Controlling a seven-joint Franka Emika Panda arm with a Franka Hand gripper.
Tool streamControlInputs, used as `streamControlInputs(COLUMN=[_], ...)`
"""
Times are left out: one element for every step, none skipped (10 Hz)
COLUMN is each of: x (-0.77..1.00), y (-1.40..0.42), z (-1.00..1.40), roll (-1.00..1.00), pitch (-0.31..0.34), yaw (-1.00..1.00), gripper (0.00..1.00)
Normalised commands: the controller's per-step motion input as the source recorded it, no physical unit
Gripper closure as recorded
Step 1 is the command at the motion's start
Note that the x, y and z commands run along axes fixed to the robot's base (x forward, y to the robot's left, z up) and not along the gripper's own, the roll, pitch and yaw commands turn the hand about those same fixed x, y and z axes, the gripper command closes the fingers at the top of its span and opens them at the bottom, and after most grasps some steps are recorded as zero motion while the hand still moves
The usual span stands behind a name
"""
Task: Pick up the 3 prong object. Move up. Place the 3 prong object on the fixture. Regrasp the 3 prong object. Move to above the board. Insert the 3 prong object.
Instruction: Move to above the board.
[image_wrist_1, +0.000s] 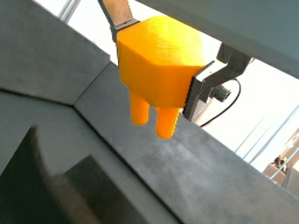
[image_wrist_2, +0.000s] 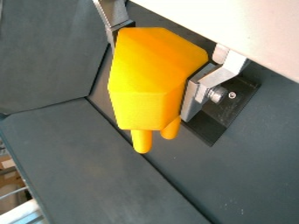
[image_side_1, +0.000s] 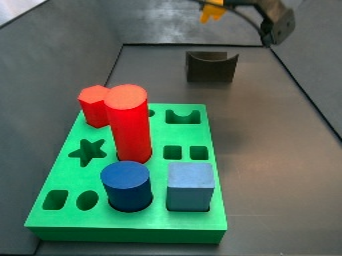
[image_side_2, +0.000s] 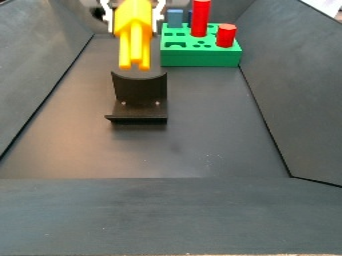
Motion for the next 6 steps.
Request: streamControlInputs(x=[-0.07,-0.08,-0.08,-0.08,-0.08,-0.08], y=[0.01,0.01,0.01,0.01,0.01,0.01], z=[1.00,1.00,1.00,1.00,1.00,1.00], roll=[-0.07,-0.06,-0.05,-0.05,-0.04,-0.04], pitch=[0.102,0.099,0.089,0.080,0.063,0.055], yaw=[-0.03,0.01,0.03,0.05,0.06,0.06], gripper=[1.00,1.00,1.00,1.00,1.00,1.00])
